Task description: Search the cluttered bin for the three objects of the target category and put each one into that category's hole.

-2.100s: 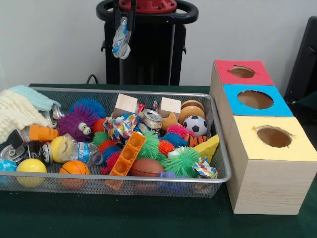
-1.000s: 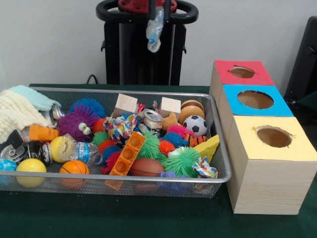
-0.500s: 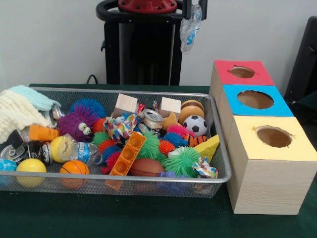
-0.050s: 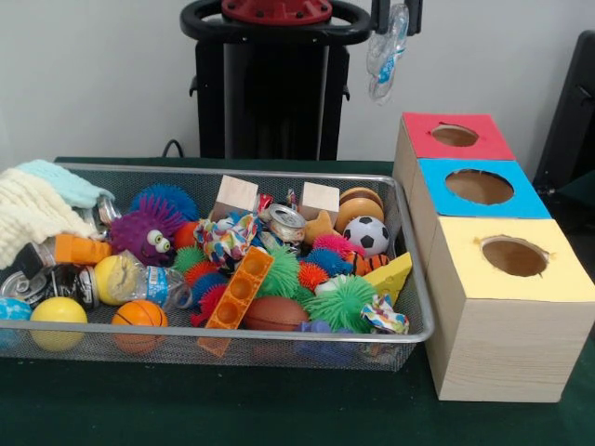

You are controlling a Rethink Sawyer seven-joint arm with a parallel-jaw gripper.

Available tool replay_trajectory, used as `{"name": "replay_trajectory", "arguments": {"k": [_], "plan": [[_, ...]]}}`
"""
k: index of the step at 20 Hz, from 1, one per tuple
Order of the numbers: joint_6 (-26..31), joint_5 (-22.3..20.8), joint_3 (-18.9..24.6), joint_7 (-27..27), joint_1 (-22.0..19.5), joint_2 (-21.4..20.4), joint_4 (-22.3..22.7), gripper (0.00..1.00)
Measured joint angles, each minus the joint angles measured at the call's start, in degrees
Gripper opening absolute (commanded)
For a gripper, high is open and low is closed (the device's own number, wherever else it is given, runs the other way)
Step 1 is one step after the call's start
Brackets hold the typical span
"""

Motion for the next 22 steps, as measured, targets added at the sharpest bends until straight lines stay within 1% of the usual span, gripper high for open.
{"name": "replay_trajectory", "arguments": {"k": [3, 6, 12, 16, 22], "plan": [[-0.01, 0.8, -1.4, 1.79, 1.77, 1.47, -2.08, 0.0], [0.01, 1.13, -2.15, 2.72, 2.8, 2.43, -3.41, 0.0], [0.01, 2.19, -4.04, 4.77, 5.33, 5.65, -7.58, 0.0], [0.01, 3.1, -4.87, 5.71, 6.62, 7.32, -9.39, 0.0], [-0.01, 4.39, -4.92, 6.57, 7.4, 9.92, -11.25, 0.0]]}}
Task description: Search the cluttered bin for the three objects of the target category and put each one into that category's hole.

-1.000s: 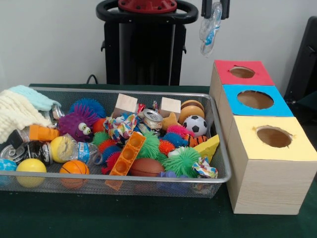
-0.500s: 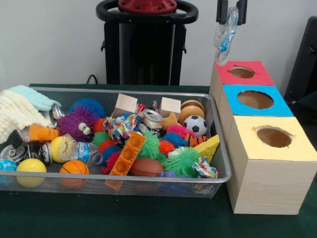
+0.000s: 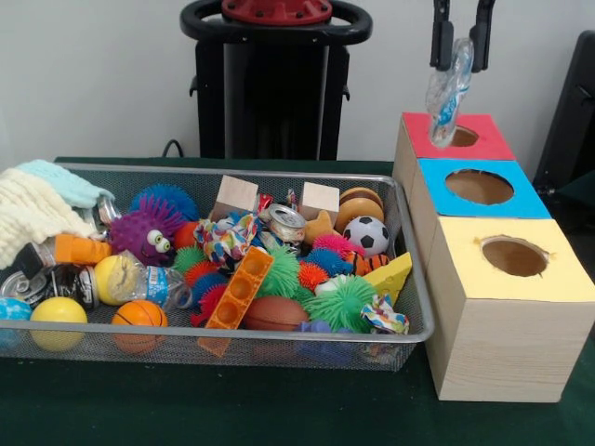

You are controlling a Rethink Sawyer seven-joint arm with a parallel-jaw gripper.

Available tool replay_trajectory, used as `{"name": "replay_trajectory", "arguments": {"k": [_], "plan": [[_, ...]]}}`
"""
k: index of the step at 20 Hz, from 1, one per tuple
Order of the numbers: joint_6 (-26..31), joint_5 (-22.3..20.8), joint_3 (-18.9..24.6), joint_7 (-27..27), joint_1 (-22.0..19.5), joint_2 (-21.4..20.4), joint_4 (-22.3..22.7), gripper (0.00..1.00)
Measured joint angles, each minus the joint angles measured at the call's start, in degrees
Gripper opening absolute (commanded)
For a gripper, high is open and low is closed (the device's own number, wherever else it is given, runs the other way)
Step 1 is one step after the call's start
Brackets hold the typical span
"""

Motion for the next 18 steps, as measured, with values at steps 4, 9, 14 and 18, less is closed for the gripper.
{"name": "replay_trajectory", "arguments": {"k": [4, 9, 14, 18], "plan": [[0.01, 0.94, 0.06, 0.0, 0.22, 1.37, -0.12, 0.0], [-0.3, 1.7, 0.23, 0.01, 0.18, 2.58, -0.11, 0.0], [-1.69, 2.51, 0.83, 0.01, 0.25, 3.62, 0.27, 0.0], [-2.48, 3.62, 0.87, 0.34, 1.34, 4.16, 0.34, 0.0]]}}
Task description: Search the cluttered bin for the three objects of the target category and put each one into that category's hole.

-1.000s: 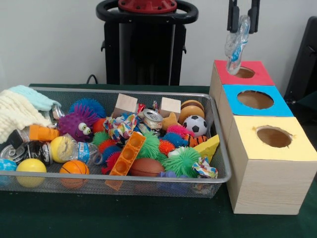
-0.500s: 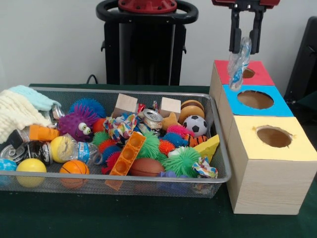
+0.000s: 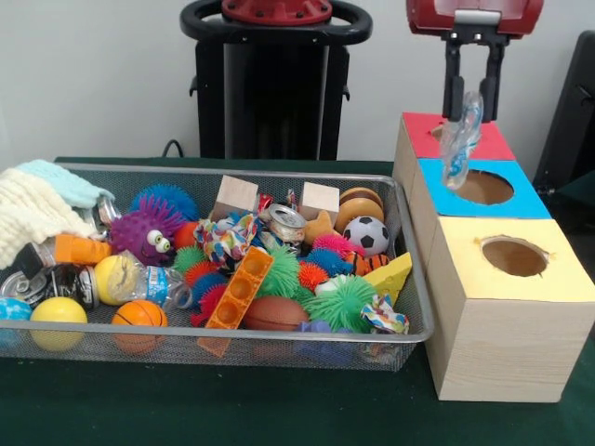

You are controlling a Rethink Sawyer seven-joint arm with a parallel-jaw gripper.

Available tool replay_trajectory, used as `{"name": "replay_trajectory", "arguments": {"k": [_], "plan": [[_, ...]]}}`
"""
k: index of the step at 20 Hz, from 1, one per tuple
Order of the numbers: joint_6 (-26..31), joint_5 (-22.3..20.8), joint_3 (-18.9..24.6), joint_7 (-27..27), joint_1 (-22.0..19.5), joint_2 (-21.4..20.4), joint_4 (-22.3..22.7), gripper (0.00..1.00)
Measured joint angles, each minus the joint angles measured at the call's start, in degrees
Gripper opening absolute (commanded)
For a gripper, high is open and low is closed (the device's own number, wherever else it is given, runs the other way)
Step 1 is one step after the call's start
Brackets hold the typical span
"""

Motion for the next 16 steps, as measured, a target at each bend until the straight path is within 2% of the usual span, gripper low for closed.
{"name": "replay_trajectory", "arguments": {"k": [9, 16], "plan": [[-0.01, 2.31, -0.08, 4.04, 5.12, 1.24, 0.0, 0.0], [-0.78, 2.29, 0.33, 4.84, 4.75, 2.55, 0.13, 0.0]]}}
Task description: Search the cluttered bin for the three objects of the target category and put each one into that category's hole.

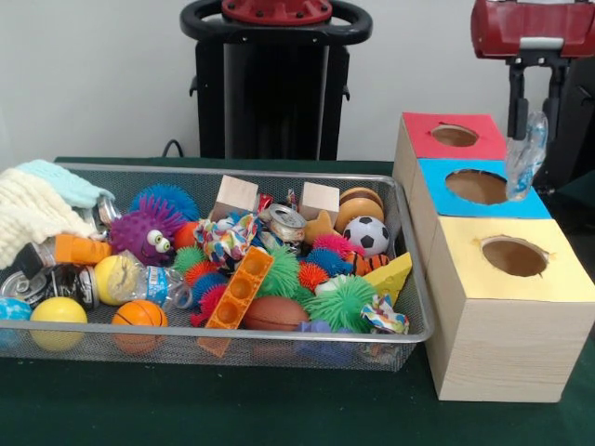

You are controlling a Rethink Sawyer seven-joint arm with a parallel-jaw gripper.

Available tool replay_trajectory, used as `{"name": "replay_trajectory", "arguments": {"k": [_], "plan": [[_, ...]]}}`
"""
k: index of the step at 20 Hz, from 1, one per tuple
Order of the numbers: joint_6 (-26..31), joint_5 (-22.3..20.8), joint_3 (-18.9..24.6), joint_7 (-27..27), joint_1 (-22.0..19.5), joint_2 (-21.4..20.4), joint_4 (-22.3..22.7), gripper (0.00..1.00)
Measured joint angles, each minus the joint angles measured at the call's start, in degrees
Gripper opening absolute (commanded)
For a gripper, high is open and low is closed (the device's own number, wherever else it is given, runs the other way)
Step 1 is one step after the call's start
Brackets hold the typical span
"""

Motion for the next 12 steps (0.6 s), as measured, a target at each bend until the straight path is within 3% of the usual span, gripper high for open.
{"name": "replay_trajectory", "arguments": {"k": [12], "plan": [[-3.18, 0.02, 0.23, 0.0, -1.91, 1.44, 1.24, 0.0]]}}
